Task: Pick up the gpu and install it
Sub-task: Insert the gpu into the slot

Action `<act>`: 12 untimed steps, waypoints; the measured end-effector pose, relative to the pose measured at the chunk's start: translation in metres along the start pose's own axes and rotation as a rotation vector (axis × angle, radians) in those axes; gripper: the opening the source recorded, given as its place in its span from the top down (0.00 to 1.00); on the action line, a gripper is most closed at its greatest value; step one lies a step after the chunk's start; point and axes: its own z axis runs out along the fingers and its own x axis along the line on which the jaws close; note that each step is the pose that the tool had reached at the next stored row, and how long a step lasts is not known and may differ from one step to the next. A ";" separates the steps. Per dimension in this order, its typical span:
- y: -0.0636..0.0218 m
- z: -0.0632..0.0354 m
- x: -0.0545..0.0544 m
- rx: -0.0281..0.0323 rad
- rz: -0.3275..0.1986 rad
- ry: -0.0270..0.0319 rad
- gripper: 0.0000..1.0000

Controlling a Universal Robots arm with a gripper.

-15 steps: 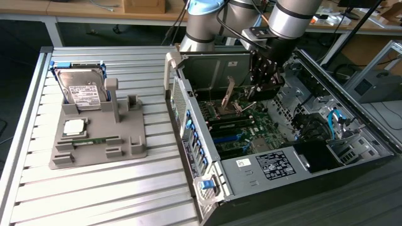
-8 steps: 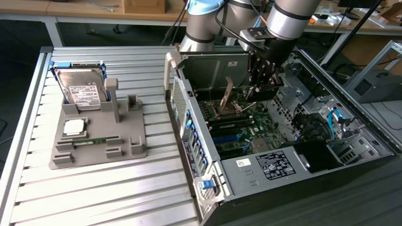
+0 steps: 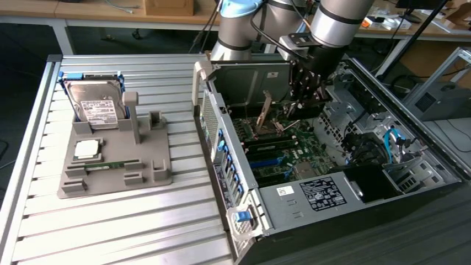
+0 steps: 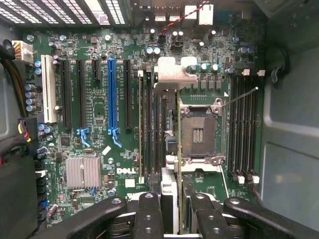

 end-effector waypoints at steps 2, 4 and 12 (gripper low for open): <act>0.0007 0.0003 0.000 0.0000 0.000 0.0000 0.73; 0.0014 0.0005 0.000 0.0000 0.000 0.0000 0.73; 0.0059 0.0018 0.000 0.0000 0.000 -0.0001 0.73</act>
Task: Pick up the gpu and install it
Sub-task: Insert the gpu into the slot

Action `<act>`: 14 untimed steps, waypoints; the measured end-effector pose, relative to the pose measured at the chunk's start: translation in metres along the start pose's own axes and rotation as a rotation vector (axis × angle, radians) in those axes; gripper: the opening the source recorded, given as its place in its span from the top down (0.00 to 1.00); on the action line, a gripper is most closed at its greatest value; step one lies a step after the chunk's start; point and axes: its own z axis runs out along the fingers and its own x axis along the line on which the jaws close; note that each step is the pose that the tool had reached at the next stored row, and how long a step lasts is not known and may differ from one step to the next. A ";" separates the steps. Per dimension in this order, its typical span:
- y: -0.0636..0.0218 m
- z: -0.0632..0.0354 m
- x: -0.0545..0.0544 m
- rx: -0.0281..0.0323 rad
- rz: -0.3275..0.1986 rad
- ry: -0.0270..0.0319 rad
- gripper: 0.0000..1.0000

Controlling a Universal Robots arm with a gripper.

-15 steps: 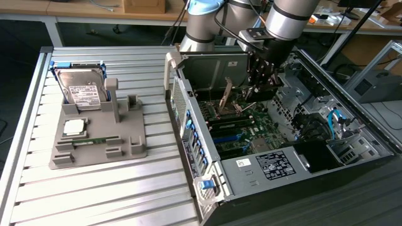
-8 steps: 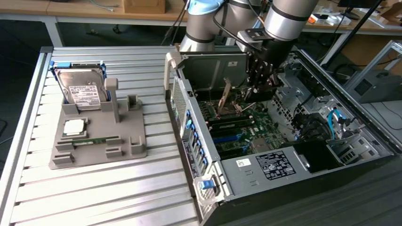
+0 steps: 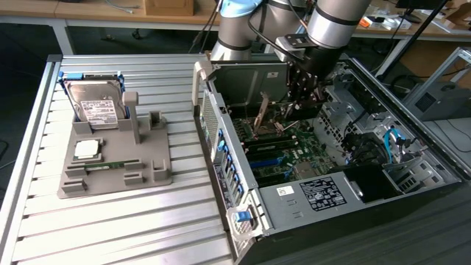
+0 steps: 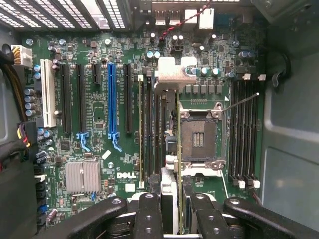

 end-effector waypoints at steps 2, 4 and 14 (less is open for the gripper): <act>0.0012 0.0003 0.000 0.0000 0.000 0.0000 0.73; 0.0025 0.0006 0.000 0.0000 0.000 0.0000 0.73; 0.0072 0.0020 0.000 0.0000 0.000 0.0000 0.73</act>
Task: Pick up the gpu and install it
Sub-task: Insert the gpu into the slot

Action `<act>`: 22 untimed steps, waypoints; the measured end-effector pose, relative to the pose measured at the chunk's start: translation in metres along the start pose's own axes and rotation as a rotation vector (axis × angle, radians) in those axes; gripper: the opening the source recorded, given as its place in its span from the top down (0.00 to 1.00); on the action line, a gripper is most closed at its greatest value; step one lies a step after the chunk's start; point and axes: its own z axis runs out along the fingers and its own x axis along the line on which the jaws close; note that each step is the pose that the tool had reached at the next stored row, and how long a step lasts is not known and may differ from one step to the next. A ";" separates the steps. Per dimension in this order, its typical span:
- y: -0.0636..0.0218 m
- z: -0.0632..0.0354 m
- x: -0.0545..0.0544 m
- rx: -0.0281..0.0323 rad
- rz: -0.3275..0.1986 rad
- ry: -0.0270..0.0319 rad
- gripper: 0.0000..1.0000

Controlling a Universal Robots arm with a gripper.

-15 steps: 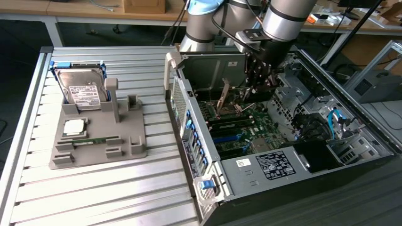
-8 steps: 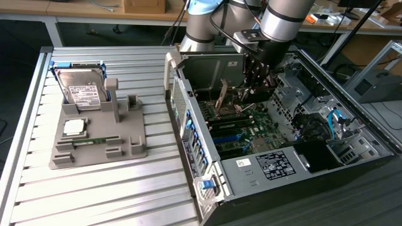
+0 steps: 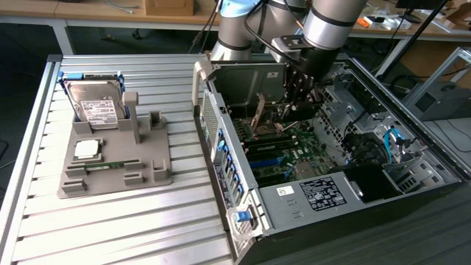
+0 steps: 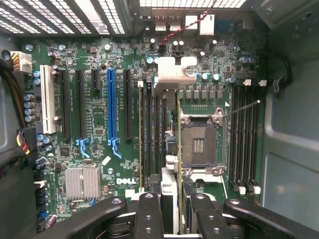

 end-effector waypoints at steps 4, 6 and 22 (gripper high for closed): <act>0.0015 0.0005 0.000 0.0000 0.000 0.0000 0.73; 0.0024 0.0008 0.000 0.0000 0.000 0.0000 0.73; 0.0182 0.0051 0.000 0.0000 0.000 0.0000 0.73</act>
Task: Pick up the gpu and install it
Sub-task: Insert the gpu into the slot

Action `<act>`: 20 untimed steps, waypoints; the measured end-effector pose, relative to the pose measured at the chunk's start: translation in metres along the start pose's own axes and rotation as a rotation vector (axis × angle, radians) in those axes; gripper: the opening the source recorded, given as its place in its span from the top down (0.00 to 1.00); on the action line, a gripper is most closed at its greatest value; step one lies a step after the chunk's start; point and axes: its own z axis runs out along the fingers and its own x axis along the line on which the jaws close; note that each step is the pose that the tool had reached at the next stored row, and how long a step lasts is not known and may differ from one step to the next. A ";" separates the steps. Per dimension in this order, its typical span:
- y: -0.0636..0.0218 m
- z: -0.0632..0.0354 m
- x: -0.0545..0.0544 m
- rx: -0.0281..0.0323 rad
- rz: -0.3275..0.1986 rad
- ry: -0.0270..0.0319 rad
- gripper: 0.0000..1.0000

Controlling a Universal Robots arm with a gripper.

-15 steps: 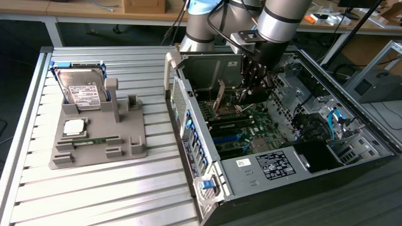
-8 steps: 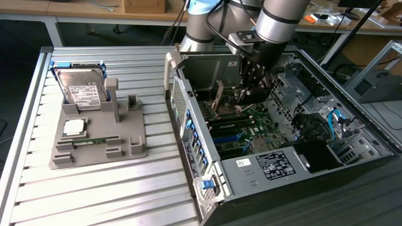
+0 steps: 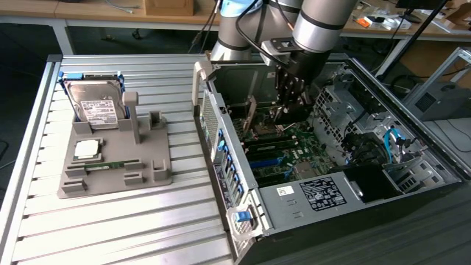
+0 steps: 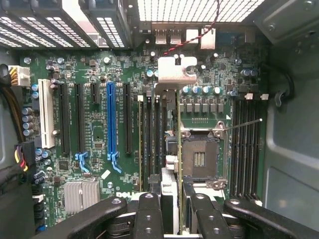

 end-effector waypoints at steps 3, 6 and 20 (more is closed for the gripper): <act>0.0016 0.0004 0.000 0.0000 0.000 0.0001 0.73; 0.0028 0.0008 0.000 0.0000 0.000 0.0000 0.73; 0.0098 0.0040 0.000 0.0000 0.000 0.0001 0.73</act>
